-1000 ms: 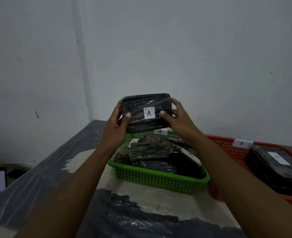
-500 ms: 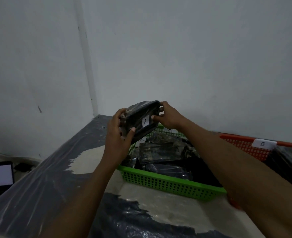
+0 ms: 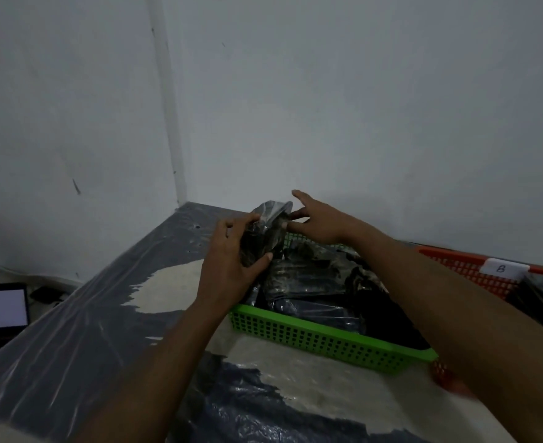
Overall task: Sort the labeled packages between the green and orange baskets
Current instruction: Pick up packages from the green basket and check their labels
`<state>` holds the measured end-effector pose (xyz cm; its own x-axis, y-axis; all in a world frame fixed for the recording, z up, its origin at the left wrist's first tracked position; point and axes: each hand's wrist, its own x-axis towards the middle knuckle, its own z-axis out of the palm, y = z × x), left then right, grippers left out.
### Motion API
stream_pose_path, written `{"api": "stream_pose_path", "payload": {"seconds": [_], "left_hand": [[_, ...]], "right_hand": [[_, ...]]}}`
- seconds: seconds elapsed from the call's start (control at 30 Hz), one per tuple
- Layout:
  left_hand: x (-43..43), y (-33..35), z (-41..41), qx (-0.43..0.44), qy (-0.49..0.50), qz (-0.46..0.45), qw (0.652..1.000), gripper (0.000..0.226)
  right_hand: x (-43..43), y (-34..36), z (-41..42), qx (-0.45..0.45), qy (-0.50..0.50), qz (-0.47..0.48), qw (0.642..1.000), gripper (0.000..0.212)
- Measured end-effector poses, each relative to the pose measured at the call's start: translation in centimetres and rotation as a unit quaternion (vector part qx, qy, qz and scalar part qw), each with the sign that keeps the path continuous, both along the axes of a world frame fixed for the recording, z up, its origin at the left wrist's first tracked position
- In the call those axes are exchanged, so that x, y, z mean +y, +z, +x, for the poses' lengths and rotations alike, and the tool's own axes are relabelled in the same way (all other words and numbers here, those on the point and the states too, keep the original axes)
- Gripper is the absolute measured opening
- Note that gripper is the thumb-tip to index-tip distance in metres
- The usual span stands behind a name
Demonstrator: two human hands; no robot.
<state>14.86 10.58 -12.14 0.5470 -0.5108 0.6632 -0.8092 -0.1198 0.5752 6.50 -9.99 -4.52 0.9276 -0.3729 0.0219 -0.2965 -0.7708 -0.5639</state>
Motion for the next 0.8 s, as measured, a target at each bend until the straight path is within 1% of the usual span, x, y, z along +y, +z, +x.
{"api": "stream_pose_path", "payload": {"seconds": [0.1, 0.13, 0.23, 0.27, 0.33, 0.43, 0.5, 0.53, 0.6, 0.7, 0.8], "left_hand": [[0.0, -0.4, -0.1, -0.018, 0.037, 0.062, 0.997, 0.072], [0.1, -0.3, 0.0, -0.009, 0.043, 0.078, 0.996, 0.07], [1.0, -0.3, 1.0, 0.06, 0.003, 0.076, 0.995, 0.053], [1.4, -0.4, 1.3, 0.066, -0.017, 0.071, 0.995, 0.048], [2.3, -0.8, 1.5, 0.075, -0.051, 0.071, 0.993, 0.047], [3.3, -1.8, 1.0, 0.175, -0.056, 0.067, 0.981, 0.052], [3.6, -2.7, 0.6, 0.223, -0.035, 0.07, 0.972, 0.047], [3.6, -3.0, 0.4, 0.241, -0.031, 0.065, 0.968, 0.045], [3.7, -3.2, -0.2, 0.272, -0.03, 0.039, 0.961, 0.043], [3.7, -3.3, -0.3, 0.29, -0.024, 0.021, 0.957, 0.041], [3.7, -3.5, -0.2, 0.301, -0.023, 0.019, 0.953, 0.041]], "right_hand": [[0.7, 0.1, -0.4, 0.023, 0.032, -0.031, 0.999, 0.078], [1.1, 0.1, -0.5, 0.03, 0.045, -0.044, 0.998, 0.074], [2.2, 0.4, -1.0, 0.042, 0.067, -0.054, 0.995, 0.067], [2.6, 0.5, -1.3, 0.037, 0.066, -0.057, 0.995, 0.064], [3.5, 0.9, -1.8, 0.001, 0.064, -0.075, 0.995, 0.051], [5.8, 1.1, -2.7, -0.081, 0.092, -0.109, 0.986, 0.025], [7.8, 1.0, -3.4, -0.101, 0.139, -0.107, 0.979, 0.018], [8.7, 0.8, -3.6, -0.09, 0.166, -0.111, 0.976, 0.018], [10.4, 0.2, -3.7, -0.043, 0.204, -0.144, 0.967, 0.023], [11.5, -0.7, -3.3, 0.017, 0.217, -0.228, 0.949, 0.038], [11.8, -1.0, -2.9, 0.085, 0.228, -0.242, 0.939, 0.051]]}}
